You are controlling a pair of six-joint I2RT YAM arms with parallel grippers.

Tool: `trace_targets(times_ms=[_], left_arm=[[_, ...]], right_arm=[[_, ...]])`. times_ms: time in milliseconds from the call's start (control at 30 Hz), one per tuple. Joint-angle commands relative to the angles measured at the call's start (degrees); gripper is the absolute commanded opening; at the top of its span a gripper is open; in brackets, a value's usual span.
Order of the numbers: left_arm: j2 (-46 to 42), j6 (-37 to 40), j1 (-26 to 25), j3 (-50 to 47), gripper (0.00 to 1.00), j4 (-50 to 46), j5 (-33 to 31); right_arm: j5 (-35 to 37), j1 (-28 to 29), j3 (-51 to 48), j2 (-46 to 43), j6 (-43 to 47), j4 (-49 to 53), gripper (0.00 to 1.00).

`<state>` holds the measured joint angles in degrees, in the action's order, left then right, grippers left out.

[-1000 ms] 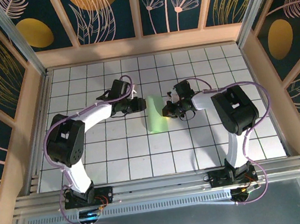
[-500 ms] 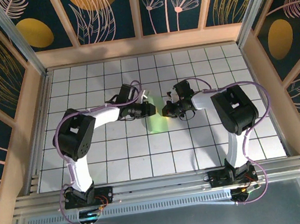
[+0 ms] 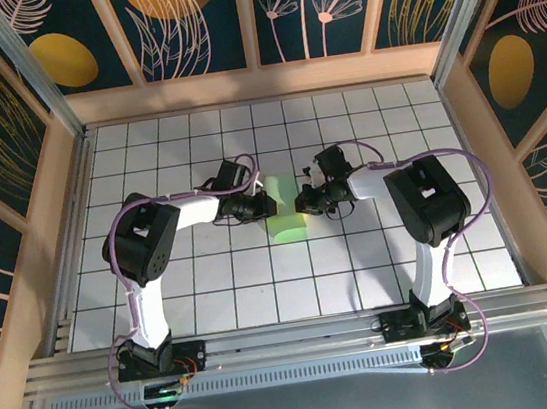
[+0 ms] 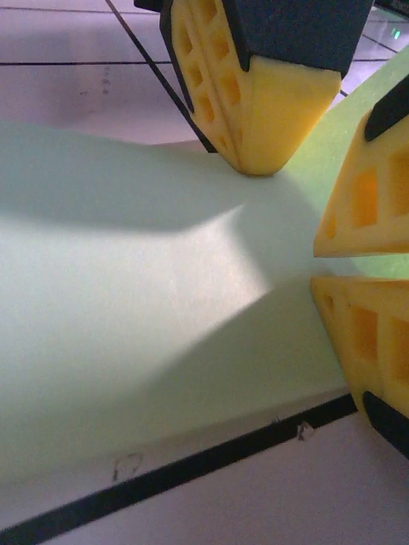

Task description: Fold a paper plane with a square sheet of paper (fold left side to right side)

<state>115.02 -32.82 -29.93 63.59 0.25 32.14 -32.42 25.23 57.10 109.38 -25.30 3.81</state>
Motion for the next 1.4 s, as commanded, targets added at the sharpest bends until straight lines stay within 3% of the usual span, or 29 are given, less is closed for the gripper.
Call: trace_targets(times_ms=[0, 300, 633, 833, 1367], left_arm=[[0.2, 0.5, 1.5, -2.4, 0.15, -1.6, -2.0], [-3.2, 2.1, 5.7, -7.6, 0.13, -0.1, -1.6], [-9.4, 0.7, 3.3, -6.4, 0.07, 3.7, 1.6], [-5.9, -0.1, -1.5, -1.6, 0.07, 3.7, 2.2], [0.6, 1.6, -1.8, -0.2, 0.06, 1.4, 0.2]], right_arm=[[10.4, 0.5, -1.6, 5.2, 2.3, 7.6, 0.00], [10.6, 0.4, -1.7, 5.0, 2.3, 7.6, 0.00], [9.9, 0.5, -1.9, 4.6, 2.0, 7.2, 0.00], [9.8, 0.6, -1.9, 4.8, 1.9, 7.0, 0.00], [9.7, 0.9, -1.9, 4.6, 2.0, 6.9, 0.00]])
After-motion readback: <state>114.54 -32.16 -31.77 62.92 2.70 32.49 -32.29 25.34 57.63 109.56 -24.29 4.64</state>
